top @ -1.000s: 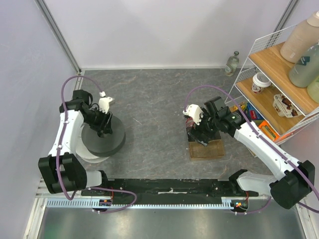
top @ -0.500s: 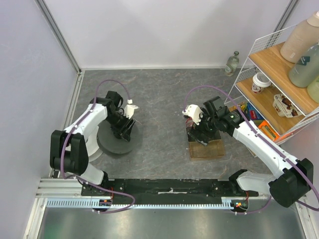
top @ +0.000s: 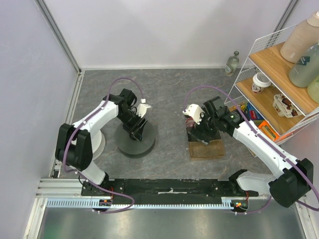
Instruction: Wrap the cables
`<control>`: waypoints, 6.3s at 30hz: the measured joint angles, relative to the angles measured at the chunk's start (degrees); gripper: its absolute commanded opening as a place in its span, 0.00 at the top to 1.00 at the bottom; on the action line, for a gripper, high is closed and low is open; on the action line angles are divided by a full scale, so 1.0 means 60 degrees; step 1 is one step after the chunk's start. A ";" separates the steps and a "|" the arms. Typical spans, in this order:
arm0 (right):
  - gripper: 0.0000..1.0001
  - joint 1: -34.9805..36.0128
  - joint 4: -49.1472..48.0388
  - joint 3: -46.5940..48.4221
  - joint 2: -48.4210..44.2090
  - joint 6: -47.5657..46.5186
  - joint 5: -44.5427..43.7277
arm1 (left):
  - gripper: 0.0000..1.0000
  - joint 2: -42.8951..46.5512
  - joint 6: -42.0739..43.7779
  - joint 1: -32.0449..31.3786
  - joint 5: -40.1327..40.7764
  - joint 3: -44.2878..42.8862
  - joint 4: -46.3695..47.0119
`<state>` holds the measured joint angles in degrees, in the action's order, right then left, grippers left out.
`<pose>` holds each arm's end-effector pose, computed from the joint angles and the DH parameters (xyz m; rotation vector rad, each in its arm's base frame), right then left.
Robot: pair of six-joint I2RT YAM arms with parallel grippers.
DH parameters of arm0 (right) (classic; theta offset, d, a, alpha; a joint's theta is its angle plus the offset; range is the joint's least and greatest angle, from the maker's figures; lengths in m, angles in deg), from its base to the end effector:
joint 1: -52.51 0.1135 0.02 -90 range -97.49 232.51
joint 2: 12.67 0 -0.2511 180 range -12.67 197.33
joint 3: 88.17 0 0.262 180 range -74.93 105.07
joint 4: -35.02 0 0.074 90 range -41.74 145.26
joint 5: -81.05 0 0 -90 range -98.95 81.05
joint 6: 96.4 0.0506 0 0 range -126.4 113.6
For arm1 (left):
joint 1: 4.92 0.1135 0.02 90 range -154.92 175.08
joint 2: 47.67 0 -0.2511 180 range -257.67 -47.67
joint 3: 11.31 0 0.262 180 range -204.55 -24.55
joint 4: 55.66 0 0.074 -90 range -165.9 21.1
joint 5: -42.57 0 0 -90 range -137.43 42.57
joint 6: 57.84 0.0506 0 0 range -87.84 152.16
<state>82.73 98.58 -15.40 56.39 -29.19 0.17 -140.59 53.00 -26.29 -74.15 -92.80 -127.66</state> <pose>0.2154 0.1348 0.2578 -1.2176 2.3156 0.2538 0.2741 -0.1317 0.1939 1.0996 2.7373 -0.7013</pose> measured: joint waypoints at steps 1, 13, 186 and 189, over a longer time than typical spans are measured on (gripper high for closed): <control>0.02 -0.0004 0.0000 0.0000 0.0000 -0.0004 -0.0044 | 0.40 0.0138 -0.0044 0.0000 -0.0026 -0.0004 -0.0011; 0.29 -0.0091 -0.1002 0.0004 0.0608 0.0084 -0.1916 | 0.41 0.3180 -0.0426 0.0408 -0.0229 -0.0692 -0.0481; 1.00 -0.0514 -0.5329 0.7621 0.2310 0.7595 -0.0929 | 0.65 0.0943 -0.3508 -0.1949 -0.1202 0.1865 1.3089; 1.00 -0.0514 -0.5395 0.7621 0.2277 0.7672 -0.0958 | 0.64 0.1366 -0.3515 -0.1949 -0.1213 0.2051 1.3136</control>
<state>79.65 66.21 30.32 70.05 16.84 -5.58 -132.40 31.91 -37.98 -81.43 -80.49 -48.85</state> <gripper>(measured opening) 0.007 0.351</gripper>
